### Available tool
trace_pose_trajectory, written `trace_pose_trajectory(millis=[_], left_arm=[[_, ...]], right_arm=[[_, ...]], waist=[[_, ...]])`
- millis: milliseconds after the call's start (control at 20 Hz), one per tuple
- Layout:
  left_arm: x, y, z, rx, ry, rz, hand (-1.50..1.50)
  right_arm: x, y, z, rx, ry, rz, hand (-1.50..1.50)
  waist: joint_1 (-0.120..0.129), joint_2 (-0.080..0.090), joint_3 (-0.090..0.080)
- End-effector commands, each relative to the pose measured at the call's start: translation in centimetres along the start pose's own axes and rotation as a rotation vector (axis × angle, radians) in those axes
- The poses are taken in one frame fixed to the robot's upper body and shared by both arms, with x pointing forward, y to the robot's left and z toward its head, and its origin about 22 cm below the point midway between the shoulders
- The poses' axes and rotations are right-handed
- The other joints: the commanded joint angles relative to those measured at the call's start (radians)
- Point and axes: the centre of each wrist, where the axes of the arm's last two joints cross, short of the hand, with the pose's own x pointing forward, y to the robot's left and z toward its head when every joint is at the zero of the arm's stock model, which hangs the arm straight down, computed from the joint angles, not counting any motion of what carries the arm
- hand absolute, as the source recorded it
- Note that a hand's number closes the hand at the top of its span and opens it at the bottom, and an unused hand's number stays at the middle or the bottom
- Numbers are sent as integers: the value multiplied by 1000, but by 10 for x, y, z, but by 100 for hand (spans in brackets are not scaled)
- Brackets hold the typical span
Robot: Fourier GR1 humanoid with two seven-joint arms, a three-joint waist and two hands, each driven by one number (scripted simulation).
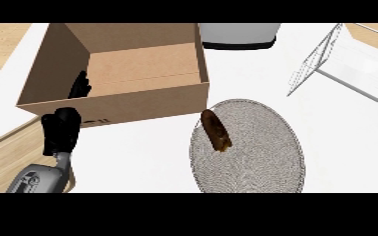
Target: Pick the bell pepper from the placemat and place it in the tiered shelf
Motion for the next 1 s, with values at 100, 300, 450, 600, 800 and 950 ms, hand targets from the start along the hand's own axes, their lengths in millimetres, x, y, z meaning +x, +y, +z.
trace_pose_trajectory(millis=[100,300,450,600,800,950], left_arm=[[9,-26,4,-177,-53,34,0],[3,-31,-4,-178,-57,34,0],[24,-39,-5,-186,-62,22,0],[8,-42,-3,-179,-52,33,0],[11,-30,-8,-185,-50,48,0],[21,-37,0,-182,-50,38,0]], right_arm=[[-43,1,-23,-94,131,273,-150],[-40,5,-8,-86,184,271,-150],[-41,1,0,-106,203,199,-150],[-36,-16,-19,-117,217,102,-150],[-37,-21,-17,-84,224,1,-150],[-24,-32,-16,-56,215,-28,-150]], waist=[[-25,4,-6],[-26,6,-7],[-30,1,-5],[-34,3,-6],[-30,4,-5],[-21,-1,-5]])
